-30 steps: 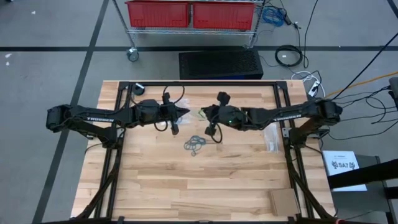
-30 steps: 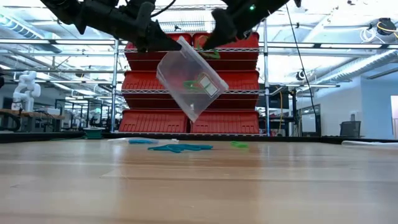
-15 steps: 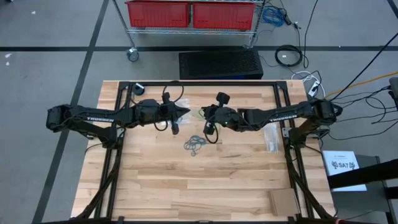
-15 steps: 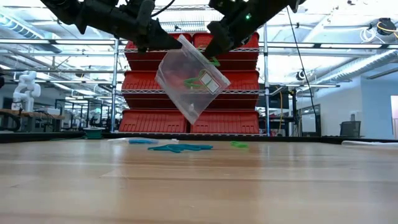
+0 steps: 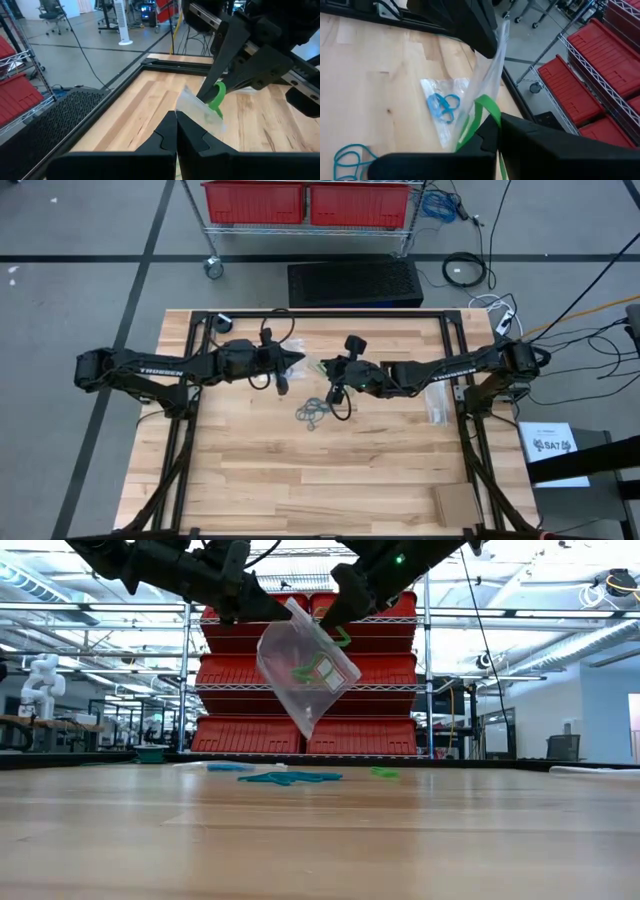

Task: Sort rubber bands
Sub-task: Put the green rubber band into the transparent zip bag

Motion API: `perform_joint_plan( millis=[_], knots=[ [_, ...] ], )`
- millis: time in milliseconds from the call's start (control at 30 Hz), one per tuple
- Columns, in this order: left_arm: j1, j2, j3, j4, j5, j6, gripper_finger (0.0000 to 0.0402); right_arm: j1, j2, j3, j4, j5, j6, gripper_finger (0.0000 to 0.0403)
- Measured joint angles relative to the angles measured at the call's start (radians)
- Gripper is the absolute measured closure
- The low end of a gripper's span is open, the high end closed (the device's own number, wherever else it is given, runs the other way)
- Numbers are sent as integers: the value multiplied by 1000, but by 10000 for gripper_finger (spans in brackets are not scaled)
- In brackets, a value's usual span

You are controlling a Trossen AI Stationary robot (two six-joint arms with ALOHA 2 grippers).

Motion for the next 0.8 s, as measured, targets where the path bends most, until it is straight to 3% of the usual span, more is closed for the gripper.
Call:
perform_joint_plan(
  millis=[800],
  knots=[
    [-5,0,0,0,-2,-27,401,-14,37,0,25,-50,44,403]
  ],
)
